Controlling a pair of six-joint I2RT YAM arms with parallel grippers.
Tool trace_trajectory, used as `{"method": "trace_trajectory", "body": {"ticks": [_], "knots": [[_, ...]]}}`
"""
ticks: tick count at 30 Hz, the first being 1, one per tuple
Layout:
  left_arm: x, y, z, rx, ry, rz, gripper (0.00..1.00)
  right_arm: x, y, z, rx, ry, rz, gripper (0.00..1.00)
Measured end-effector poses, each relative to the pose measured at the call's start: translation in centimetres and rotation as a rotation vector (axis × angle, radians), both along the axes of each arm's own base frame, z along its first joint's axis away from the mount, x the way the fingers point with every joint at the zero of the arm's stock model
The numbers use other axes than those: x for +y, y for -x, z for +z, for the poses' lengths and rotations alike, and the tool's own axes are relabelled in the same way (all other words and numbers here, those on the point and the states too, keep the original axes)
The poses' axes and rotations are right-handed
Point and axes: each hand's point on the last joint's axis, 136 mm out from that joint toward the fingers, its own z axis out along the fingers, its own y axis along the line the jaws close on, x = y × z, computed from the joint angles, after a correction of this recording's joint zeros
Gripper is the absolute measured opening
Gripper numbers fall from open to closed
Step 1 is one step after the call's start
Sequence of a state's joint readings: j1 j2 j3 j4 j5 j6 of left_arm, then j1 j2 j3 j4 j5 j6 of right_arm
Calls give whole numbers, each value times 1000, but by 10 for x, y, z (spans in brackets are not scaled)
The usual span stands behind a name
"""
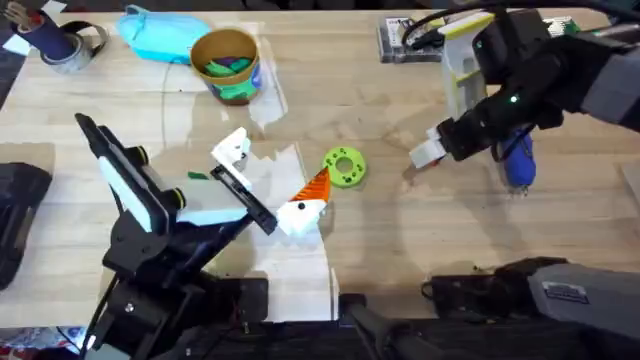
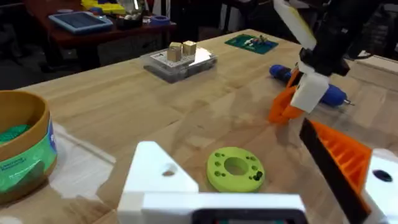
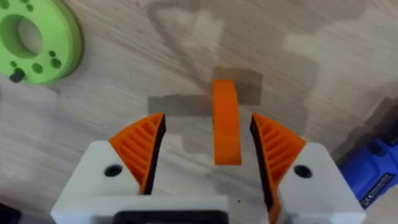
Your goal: Pick up the gripper from the table and insert it into the empty holder that is missing its gripper. Then pick up a screw, insert it into the mounting hole, and use the screwdriver to tighten it. Finally, clean up the table by picking up the vegetable and placing it into the bucket.
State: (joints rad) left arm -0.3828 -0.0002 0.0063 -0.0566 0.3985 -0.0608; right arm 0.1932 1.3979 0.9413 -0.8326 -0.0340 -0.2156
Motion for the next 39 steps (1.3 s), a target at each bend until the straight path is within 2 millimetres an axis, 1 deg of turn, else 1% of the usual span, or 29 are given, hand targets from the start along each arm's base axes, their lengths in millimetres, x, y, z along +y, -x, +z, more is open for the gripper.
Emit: {"method": "trace_trajectory", "body": {"ticks": [2,3,5,7,8,9,10,11,18,21,22,25,29,31,33,35,39], "knots": [[0,0,0,0,0,0,991,-1,0,-3,12,7,-4,812],[0,0,0,0,0,0,991,-2,0,-4,16,11,-6,752],[0,0,0,0,0,0,991,-2,0,-5,14,14,-7,567],[0,0,0,0,0,0,991,-2,0,-4,13,16,-7,410],[0,0,0,0,0,0,991,-3,-1,-5,12,20,-12,259],[0,0,0,0,0,0,991,-4,-1,-5,12,22,-15,136],[0,0,0,0,0,0,991,-5,-1,-4,9,28,-25,45],[0,0,0,0,0,0,991,-6,-2,-4,7,33,-35,20],[0,0,0,0,0,0,991,-8,-7,-4,-13,42,-64,14],[0,0,0,0,0,0,991,0,-9,-1,-21,-6,-56,13],[0,0,0,0,0,0,991,6,-10,1,-29,-40,-49,13],[0,0,0,0,0,0,991,35,-19,17,-79,-213,-21,11],[0,0,0,0,0,0,991,86,-31,48,-129,-525,45,10],[0,0,0,0,0,0,991,107,-34,65,-139,-660,82,10],[0,0,0,0,0,0,991,124,-36,76,-133,-764,103,10],[0,0,0,0,0,0,991,139,-35,81,-94,-846,112,10],[0,0,0,0,0,0,991,161,-32,85,-16,-956,125,10]]}}
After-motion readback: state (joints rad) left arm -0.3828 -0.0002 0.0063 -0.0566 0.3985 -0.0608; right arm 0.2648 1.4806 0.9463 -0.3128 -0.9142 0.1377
